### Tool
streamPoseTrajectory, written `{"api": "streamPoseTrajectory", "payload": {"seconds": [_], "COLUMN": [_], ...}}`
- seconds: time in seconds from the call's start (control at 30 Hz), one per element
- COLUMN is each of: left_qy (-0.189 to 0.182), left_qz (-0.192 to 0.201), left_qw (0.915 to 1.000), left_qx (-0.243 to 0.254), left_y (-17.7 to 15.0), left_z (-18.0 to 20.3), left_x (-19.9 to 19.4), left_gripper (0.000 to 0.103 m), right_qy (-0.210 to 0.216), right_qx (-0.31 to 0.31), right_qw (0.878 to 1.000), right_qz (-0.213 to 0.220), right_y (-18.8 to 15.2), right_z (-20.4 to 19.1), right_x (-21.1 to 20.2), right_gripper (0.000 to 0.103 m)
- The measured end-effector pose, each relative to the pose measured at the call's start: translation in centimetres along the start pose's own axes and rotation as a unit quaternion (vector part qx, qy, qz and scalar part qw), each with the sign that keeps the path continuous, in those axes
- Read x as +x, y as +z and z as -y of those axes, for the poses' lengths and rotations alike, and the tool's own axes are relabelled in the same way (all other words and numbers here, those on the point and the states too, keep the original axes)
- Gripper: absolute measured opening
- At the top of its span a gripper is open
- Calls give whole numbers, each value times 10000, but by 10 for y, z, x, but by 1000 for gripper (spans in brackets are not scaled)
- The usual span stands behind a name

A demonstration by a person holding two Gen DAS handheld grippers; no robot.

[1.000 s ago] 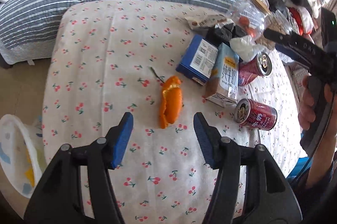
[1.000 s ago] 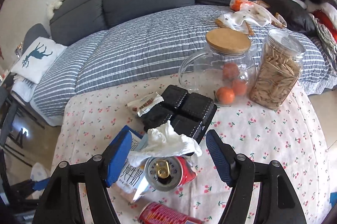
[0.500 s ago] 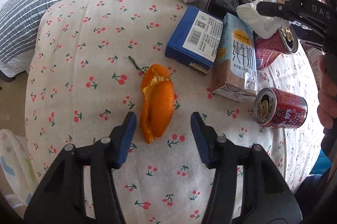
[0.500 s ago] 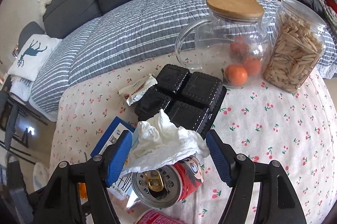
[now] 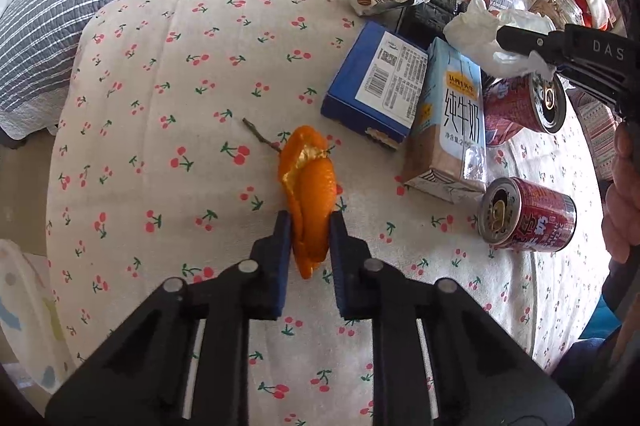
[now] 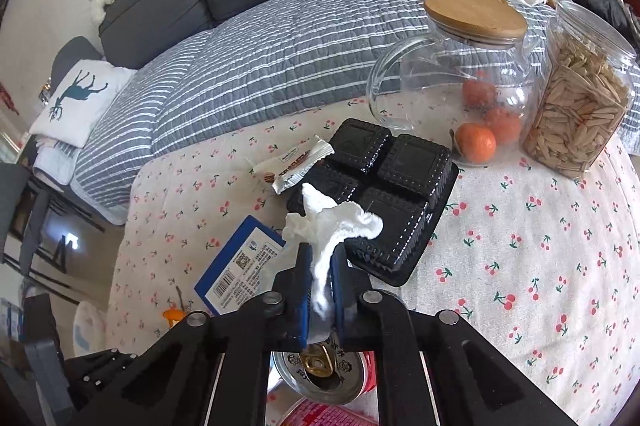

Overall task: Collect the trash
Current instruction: 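Grasp the orange peel with the left tool while the right grasps the white tissue, then carry the peel and tissue over the white bin and release both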

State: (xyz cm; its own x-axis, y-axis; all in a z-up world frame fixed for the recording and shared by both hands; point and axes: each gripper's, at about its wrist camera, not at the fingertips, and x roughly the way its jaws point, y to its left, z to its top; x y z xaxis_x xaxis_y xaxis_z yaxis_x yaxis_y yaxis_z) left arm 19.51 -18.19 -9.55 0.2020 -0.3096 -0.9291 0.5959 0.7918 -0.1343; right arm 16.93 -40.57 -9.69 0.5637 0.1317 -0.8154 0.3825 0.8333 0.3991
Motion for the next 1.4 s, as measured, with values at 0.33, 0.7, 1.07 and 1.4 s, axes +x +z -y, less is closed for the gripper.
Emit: {"api": "streamPoseTrajectory", "payload": {"seconds": [0.33, 0.7, 1.07, 1.4], "left_qy": [-165, -215, -177, 176], "left_qz": [220, 504, 757, 990], "left_qw": [9994, 9979, 9957, 9925], "left_qx": [-197, -334, -500, -698], "left_y": [1, -1, -7, -33], "left_z": [-8, -18, -43, -91], "left_x": [-22, -47, -73, -103], "left_gripper": [17, 16, 16, 16], "right_qy": [101, 238, 424, 298], "right_qx": [-102, -318, -923, -1476], "right_qw": [9996, 9982, 9931, 9879], "right_qz": [256, 444, 588, 369], "right_y": [1, -7, -30, -57], "right_z": [-7, -26, -66, -105], "right_x": [-18, -37, -50, -28], "right_gripper": [5, 5, 5, 5]}}
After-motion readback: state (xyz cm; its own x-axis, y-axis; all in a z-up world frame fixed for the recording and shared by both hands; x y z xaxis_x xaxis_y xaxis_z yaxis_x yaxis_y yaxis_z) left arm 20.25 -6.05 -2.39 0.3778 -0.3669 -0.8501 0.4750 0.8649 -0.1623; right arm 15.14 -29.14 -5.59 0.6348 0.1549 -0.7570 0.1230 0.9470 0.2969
